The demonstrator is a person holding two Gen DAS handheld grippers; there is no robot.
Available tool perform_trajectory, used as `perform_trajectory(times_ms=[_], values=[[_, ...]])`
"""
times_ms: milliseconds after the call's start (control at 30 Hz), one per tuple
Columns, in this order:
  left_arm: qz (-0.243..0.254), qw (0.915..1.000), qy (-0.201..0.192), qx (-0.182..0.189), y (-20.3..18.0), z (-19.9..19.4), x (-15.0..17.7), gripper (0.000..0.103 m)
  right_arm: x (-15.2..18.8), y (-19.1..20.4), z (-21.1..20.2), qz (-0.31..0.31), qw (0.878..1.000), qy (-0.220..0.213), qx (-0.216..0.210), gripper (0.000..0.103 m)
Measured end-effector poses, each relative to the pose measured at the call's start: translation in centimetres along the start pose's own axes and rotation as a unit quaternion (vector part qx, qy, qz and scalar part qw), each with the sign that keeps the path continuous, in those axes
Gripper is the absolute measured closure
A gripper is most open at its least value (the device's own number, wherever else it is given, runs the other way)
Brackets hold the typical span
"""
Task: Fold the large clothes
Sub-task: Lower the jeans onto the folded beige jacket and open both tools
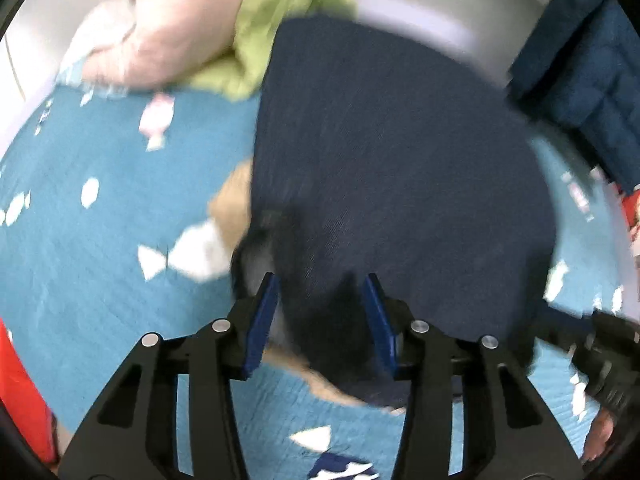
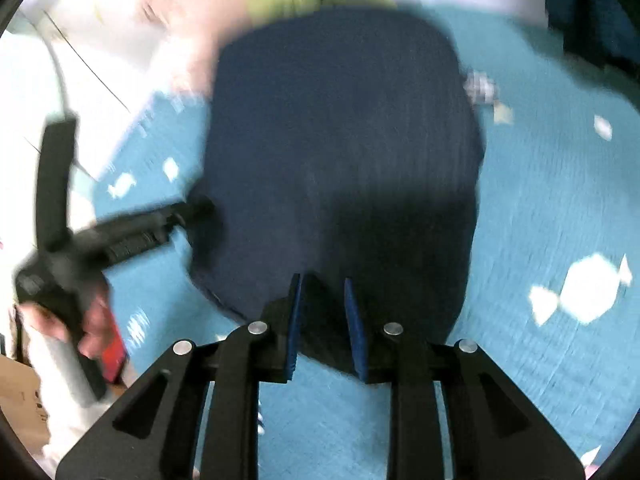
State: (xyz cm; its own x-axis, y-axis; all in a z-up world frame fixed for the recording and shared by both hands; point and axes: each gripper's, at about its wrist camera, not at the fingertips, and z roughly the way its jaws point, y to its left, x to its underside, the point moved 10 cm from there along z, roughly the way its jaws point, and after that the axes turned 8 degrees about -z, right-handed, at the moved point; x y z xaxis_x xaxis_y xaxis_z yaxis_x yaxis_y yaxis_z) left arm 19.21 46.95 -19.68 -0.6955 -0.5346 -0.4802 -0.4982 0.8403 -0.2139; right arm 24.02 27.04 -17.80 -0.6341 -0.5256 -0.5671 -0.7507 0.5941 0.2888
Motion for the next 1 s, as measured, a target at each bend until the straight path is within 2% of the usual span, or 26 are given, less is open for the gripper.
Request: perform_trajectory(times_ms=[33,100,133,167,233,300,367,400,433,467,500,567,600,667,733,833,933,967,1000], values=[[-0.001,0.9998,-0.015,0.014,-0.7,-0.5,-1.4,0.058,-2.3,-0.7,-0.9,-0.004,0.999,-0.033,0.012,0.081],[0.0,0.9989,-0.037,0.028,-1.7,-0.4,-4.0,0.059,-5.9,-2.1,-1.2,-0.011,0.996,-0.072,0.045,0.081],[-0.003,0.9984,-0.048,0.029,-2.1,-0.4,-5.4,0.059,-7.6,-3.0,-1.1,-0.002,0.995,-0.086,0.053,0.081],[-0.01,0.9971,-0.064,0.04,-2.8,0.0,-7.7,0.059,-9.7,-3.7,-0.7,0.016,0.993,-0.105,0.042,0.081],[-0.024,0.9932,-0.09,0.07,-4.0,0.6,-11.4,0.06,-12.1,-5.0,-0.1,0.033,0.991,-0.125,0.032,0.081],[-0.039,0.9886,-0.106,0.099,-4.8,1.3,-14.3,0.06,-14.9,-5.5,2.6,0.035,0.988,-0.144,0.049,0.081],[-0.053,0.984,-0.124,0.117,-4.7,3.1,-17.2,0.06,-15.8,-6.5,5.3,0.037,0.988,-0.137,0.062,0.081],[-0.062,0.9845,-0.116,0.116,-4.5,4.7,-18.0,0.06,-15.8,-7.3,6.6,0.04,0.989,-0.124,0.074,0.082],[-0.072,0.9861,-0.098,0.113,-4.2,6.7,-18.4,0.062,-15.9,-8.1,8.0,0.035,0.988,-0.113,0.097,0.083],[-0.073,0.9886,-0.088,0.098,-3.6,9.0,-18.7,0.073,-15.5,-9.2,10.4,0.026,0.989,-0.097,0.109,0.088],[-0.07,0.9908,-0.081,0.084,-3.1,10.8,-18.6,0.09,-15.2,-10.2,11.6,0.035,0.99,-0.08,0.111,0.088],[-0.049,0.9947,-0.066,0.061,-2.6,14.8,-17.6,0.093,-14.5,-11.8,13.5,0.079,0.991,-0.065,0.081,0.089],[-0.055,0.9943,-0.071,0.058,-2.2,15.8,-17.2,0.093,-14.4,-12.5,13.8,0.107,0.99,-0.068,0.06,0.096],[-0.079,0.9906,-0.073,0.085,-1.3,16.5,-17.2,0.093,-14.5,-12.6,14.0,0.107,0.99,-0.066,0.062,0.099],[-0.092,0.9895,-0.066,0.09,-0.8,16.5,-17.2,0.096,-14.9,-12.3,14.0,0.086,0.991,-0.061,0.079,0.099],[-0.07,0.993,-0.069,0.064,-1.6,15.1,-17.1,0.097,-15.1,-11.0,12.4,0.053,0.991,-0.064,0.106,0.099],[-0.064,0.9931,-0.073,0.065,-3.0,10.6,-16.3,0.096,-14.6,-8.8,8.2,0.037,0.989,-0.108,0.093,0.093],[-0.058,0.9925,-0.075,0.077,-3.8,8.4,-15.1,0.095,-13.7,-8.1,7.0,0.037,0.989,-0.11,0.088,0.093],[-0.041,0.994,-0.069,0.074,-4.5,6.9,-13.4,0.094,-11.7,-7.1,5.8,0.034,0.992,-0.094,0.079,0.093]])
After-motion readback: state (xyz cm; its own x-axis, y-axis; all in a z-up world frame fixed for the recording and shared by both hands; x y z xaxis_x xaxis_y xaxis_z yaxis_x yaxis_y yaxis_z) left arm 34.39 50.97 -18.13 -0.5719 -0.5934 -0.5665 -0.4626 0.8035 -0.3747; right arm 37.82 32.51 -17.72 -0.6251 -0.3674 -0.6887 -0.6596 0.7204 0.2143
